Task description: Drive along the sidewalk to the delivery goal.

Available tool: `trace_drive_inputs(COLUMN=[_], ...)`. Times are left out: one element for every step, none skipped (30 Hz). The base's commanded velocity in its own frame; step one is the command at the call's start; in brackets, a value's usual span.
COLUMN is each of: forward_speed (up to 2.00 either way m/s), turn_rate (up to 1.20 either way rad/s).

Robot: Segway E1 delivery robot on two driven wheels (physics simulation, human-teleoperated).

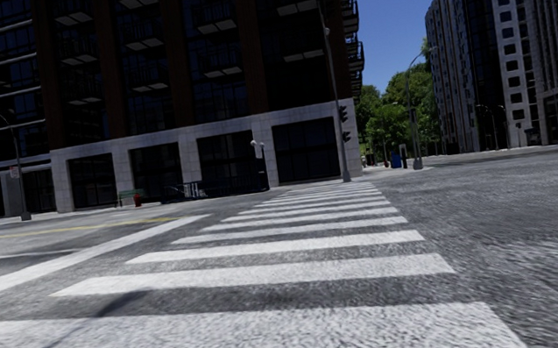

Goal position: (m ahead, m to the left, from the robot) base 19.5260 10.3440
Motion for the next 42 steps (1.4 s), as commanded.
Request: trace_drive_inputs(forward_speed=[2.0, 2.0, 2.0, 2.0, 2.0, 2.0, 2.0, 2.0, 2.0, 2.0, 2.0, 2.0, 2.0, 2.0, 2.0, 2.0, 2.0, 2.0, 2.0, 2.0, 2.0, 2.0, 2.0, 2.0, 2.0, 2.0, 2.0, 2.0, 2.0, 2.0, 2.0, 2.0, 2.0, 2.0, 2.0, 2.0, 2.0, 2.0, 2.0, 2.0, 2.0, 2.0], turn_rate=[0.0, 0.0, 0.0, 0.0, 0.0, 0.0, 0.0, 0.0, 0.0, 0.0, 0.0, 0.0, 0.0, 0.0, 0.0, 0.0, 0.0, 0.0, 0.0, 0.0, 0.0, 0.0, 0.0, 0.0, 0.0, 0.0, 0.0, 0.0, 0.0, 0.0, 0.0, 0.0, 0.0, 0.0, 0.0, 0.0, 0.0, 0.0, 0.0, 0.0, 0.0, 0.0])
